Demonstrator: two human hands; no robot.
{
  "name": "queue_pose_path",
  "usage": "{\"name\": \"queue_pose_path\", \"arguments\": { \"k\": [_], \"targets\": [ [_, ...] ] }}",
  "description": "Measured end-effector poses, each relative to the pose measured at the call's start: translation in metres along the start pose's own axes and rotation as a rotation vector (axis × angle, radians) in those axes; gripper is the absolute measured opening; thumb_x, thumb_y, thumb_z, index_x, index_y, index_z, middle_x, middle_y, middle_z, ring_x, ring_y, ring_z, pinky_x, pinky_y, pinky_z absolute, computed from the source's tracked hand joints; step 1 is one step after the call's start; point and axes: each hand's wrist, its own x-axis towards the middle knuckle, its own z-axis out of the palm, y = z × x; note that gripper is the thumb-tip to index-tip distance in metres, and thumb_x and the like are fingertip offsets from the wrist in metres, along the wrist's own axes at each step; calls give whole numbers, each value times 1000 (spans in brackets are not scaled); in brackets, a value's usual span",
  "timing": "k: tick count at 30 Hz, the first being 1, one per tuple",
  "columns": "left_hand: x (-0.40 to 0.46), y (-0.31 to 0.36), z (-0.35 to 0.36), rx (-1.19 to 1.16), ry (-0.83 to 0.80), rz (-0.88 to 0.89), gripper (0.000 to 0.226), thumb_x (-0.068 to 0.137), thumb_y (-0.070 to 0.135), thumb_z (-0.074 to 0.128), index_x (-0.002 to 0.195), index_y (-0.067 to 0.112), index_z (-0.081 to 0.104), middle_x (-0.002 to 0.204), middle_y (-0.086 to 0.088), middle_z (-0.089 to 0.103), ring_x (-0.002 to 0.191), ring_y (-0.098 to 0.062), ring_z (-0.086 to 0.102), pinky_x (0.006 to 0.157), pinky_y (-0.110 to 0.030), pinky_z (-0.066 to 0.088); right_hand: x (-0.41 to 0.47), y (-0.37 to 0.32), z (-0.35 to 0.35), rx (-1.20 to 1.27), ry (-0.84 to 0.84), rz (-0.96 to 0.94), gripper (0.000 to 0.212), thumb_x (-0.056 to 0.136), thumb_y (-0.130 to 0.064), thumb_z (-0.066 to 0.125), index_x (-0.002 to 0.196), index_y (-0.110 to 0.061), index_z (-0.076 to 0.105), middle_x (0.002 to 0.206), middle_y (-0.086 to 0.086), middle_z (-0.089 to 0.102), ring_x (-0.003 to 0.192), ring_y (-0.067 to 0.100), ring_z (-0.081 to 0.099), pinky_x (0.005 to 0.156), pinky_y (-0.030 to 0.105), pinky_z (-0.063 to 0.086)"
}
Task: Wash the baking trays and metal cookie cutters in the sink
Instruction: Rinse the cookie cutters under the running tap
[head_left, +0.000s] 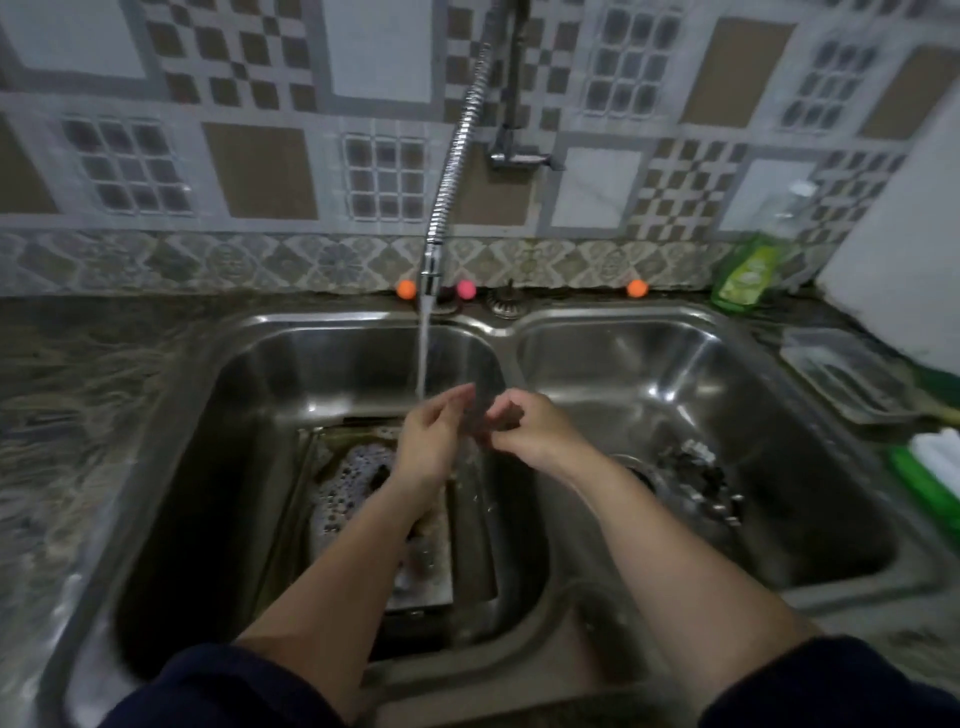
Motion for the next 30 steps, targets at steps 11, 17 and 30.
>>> {"name": "queue_pose_path", "arguments": {
  "k": [11, 17, 30],
  "targets": [
    [-6, -39, 97, 1305, -296, 68, 74, 98, 51, 28, 152, 14, -8, 157, 3, -25, 144, -13, -24, 115, -55, -3, -17, 146, -141, -416, 278, 360, 44, 74, -19, 79, 116, -15, 65, 117, 9, 61, 111, 25, 58, 95, 28, 46],
    [-11, -48, 104, 1415, -181, 147, 76, 97, 55, 23, 151, 15, -14, 155, 4, -29, 141, -11, -28, 118, -52, -6, -14, 213, -202, -654, 254, 535, 52, 76, -24, 76, 125, -23, 58, 130, 13, 47, 116, 31, 49, 100, 33, 43],
    [-7, -56, 107, 1420, -117, 179, 75, 96, 53, 25, 152, 18, -8, 157, 6, -22, 144, -9, -22, 119, -51, -3, -11, 217, -215, -704, 205, 445, 59, 82, -26, 71, 137, -27, 49, 140, 8, 35, 129, 31, 33, 101, 42, 42]
  ]
}}
